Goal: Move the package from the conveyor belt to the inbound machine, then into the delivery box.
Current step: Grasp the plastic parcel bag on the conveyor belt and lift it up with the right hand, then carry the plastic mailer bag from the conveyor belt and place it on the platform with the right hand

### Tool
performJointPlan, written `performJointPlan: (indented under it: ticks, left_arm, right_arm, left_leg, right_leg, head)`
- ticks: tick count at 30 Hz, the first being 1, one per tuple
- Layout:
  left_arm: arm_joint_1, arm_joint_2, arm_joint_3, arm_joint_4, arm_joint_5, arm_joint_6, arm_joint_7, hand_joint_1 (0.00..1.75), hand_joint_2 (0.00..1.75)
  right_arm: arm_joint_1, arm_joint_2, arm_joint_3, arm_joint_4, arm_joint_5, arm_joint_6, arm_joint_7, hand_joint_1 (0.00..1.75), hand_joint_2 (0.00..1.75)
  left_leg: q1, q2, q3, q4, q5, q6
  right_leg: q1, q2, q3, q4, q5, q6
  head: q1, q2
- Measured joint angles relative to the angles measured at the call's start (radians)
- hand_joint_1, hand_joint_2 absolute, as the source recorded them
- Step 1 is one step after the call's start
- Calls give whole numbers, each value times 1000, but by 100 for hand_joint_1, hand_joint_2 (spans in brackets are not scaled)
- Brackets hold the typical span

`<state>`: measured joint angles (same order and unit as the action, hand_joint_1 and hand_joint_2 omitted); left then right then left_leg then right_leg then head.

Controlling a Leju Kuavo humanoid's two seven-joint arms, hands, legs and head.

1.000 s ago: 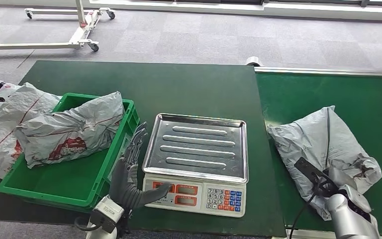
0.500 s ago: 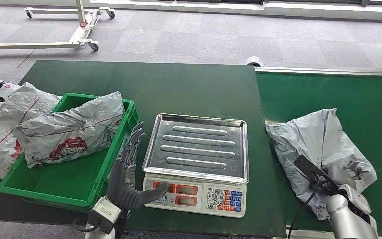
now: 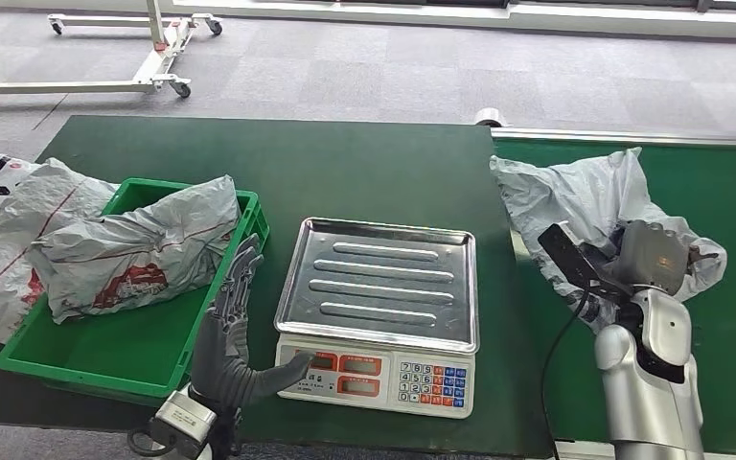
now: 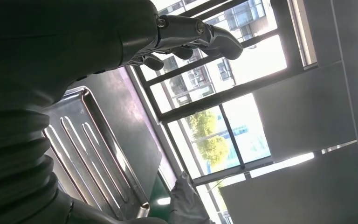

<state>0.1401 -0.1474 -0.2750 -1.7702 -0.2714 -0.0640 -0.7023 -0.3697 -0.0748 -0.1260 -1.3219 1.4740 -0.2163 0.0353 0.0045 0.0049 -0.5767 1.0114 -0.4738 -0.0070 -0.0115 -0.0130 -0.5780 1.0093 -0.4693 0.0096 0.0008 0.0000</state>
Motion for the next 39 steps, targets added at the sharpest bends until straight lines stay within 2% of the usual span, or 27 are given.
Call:
performJointPlan:
  ticks: [6,13,15,19,21,24,25,28,29,39]
  left_arm:
    - [-1,5,0,-2,1,11,0,0,175]
    - [0,7,0,-4,2,12,0,0,175]
    - [1,7,0,-6,3,12,0,0,175]
    - [-2,9,0,-7,8,13,0,0,175]
    - [-7,9,0,-5,10,13,0,0,175]
    - [-13,9,0,0,13,13,0,0,175]
    - [-15,10,0,0,15,13,0,0,175]
    - [-14,13,0,1,19,23,0,0,175]
    - [-14,15,0,1,21,29,0,0,175]
    - [-12,34,-5,1,32,64,0,0,175]
  right_arm:
    - [10,31,95,-102,19,6,-14,175,175]
    - [25,44,142,-156,24,-21,-31,175,175]
    - [41,48,171,-184,-4,-33,-89,175,175]
    - [80,54,300,-245,-119,35,-272,175,175]
    - [91,54,385,-263,-152,62,-305,175,175]
    - [93,52,483,-274,-185,78,-306,175,175]
    - [93,50,504,-275,-195,79,-305,167,175]
    - [93,40,543,-275,-224,77,-311,39,175]
    - [93,35,551,-275,-233,75,-316,3,175]
    - [92,11,593,-275,-251,63,-332,0,175]
  left_leg:
    - [0,0,0,0,0,0]
    - [0,0,0,0,0,0]
    - [0,0,0,0,0,0]
    - [0,0,0,0,-1,-1]
    - [0,0,0,0,0,-2]
    - [1,0,0,-1,0,-2]
    - [1,0,0,-1,0,-2]
    - [2,0,0,0,0,-2]
    - [1,0,0,0,0,-2]
    - [1,0,0,0,0,-2]
  right_leg:
    - [0,0,0,0,0,0]
    - [0,0,0,0,0,0]
    - [0,0,0,0,0,0]
    - [1,1,-1,0,0,0]
    - [2,1,-1,0,-1,-1]
    - [2,1,-1,0,-1,-1]
    - [2,1,-1,0,-1,-1]
    - [1,1,-1,0,0,-1]
    - [1,1,-1,0,0,-1]
    - [1,1,-1,0,0,-1]
  head:
    - [0,0]
    - [0,0]
    - [0,0]
    - [0,0]
    - [0,0]
    - [0,0]
    - [0,0]
    - [0,0]
    - [0,0]
    - [0,0]
